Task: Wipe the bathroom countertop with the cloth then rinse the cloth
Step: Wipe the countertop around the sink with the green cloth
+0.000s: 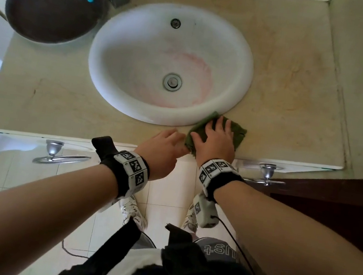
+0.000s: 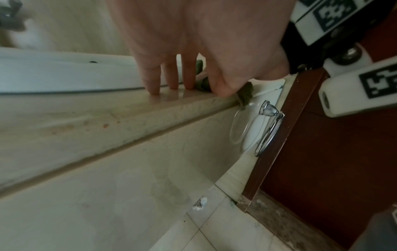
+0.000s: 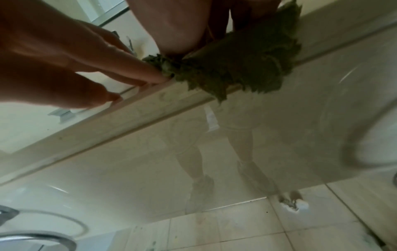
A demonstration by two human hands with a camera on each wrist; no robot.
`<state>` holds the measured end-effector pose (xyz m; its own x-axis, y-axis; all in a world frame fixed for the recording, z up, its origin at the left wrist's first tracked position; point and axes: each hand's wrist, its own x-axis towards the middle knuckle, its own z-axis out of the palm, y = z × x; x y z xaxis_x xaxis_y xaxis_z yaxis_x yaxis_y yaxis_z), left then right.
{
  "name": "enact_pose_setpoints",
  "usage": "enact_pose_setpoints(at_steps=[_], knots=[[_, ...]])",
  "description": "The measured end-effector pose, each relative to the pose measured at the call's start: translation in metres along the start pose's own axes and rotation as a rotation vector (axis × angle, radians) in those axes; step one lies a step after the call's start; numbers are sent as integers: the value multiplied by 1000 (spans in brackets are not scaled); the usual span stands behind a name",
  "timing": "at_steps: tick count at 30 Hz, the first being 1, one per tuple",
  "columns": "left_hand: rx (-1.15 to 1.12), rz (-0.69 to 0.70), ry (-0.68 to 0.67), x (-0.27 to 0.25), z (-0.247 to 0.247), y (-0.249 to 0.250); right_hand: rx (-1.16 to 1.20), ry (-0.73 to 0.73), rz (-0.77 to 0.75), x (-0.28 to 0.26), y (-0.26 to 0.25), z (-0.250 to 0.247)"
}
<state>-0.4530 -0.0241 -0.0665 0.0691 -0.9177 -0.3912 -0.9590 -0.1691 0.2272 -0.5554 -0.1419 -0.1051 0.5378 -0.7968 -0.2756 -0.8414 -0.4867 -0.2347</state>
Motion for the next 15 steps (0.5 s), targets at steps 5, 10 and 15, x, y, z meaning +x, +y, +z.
enact_pose_setpoints(at_steps=[5,10,15], knots=[[28,58,-12,-11,-2,-15,31,36,45,-10,-21,12],[125,83,-78,-2,2,-21,113,120,171,20,8,-3],[147,71,-88,16,3,0,107,108,354,62,90,-36]])
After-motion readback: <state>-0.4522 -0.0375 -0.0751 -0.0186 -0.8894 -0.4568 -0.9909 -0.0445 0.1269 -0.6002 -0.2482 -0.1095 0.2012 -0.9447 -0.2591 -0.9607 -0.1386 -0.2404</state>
